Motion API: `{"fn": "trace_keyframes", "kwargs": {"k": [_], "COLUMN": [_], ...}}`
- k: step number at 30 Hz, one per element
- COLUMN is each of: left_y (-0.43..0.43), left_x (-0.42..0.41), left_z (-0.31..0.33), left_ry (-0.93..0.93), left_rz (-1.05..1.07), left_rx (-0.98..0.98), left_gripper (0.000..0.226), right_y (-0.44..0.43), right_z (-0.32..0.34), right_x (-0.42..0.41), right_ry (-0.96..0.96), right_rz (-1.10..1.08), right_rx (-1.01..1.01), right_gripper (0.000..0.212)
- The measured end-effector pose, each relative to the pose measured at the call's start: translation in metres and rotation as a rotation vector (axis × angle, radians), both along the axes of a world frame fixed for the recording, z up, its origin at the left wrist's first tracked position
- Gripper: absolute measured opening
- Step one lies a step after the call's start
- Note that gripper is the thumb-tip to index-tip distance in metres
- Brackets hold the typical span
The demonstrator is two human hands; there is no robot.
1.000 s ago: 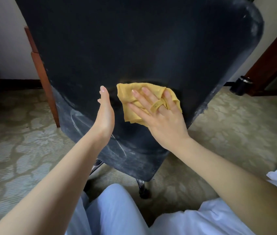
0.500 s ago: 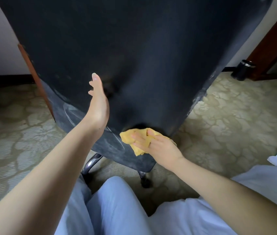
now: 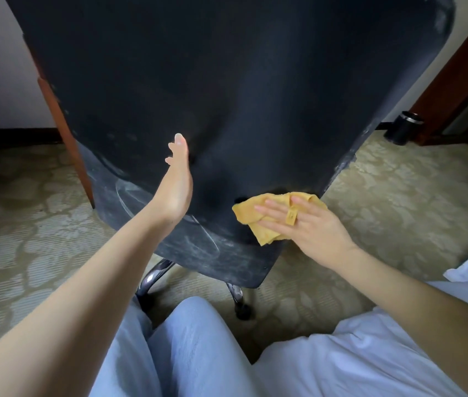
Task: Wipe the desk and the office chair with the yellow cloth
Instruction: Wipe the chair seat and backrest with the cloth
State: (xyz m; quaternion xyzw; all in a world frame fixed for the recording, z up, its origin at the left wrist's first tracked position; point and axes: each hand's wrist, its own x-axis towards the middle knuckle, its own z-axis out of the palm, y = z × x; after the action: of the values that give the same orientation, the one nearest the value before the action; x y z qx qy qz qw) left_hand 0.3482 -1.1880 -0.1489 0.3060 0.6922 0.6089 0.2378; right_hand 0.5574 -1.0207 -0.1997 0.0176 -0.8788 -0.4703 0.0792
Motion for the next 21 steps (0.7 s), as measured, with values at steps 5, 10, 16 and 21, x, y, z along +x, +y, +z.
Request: {"fn": "trace_keyframes", "kwargs": {"k": [5,10,16,21], "left_y": [-0.009,-0.021,-0.05,-0.059], "left_x": [0.01,-0.007,-0.032,-0.048], "left_z": [-0.011,-0.023,-0.03,-0.037], "left_ry": [0.072,-0.013,-0.011,-0.034], "left_rz": [0.117,0.19,0.197,0.181], "left_rx": [0.01,0.007,-0.016,-0.048], "left_gripper": [0.042,0.031,0.039,0.06], "right_y": [-0.007,-0.028,-0.065,-0.085], "right_z": [0.054,0.092,0.088,0.052], "right_x": [-0.025,-0.068,-0.144,-0.184], "right_ry": [0.16,0.308,0.407,0.235], "right_rz": [0.068,0.022,0.014,-0.063], "right_rx": [0.117,0.215,0.099,0.013], "right_gripper": [0.057,0.056,0.059,0.065]}}
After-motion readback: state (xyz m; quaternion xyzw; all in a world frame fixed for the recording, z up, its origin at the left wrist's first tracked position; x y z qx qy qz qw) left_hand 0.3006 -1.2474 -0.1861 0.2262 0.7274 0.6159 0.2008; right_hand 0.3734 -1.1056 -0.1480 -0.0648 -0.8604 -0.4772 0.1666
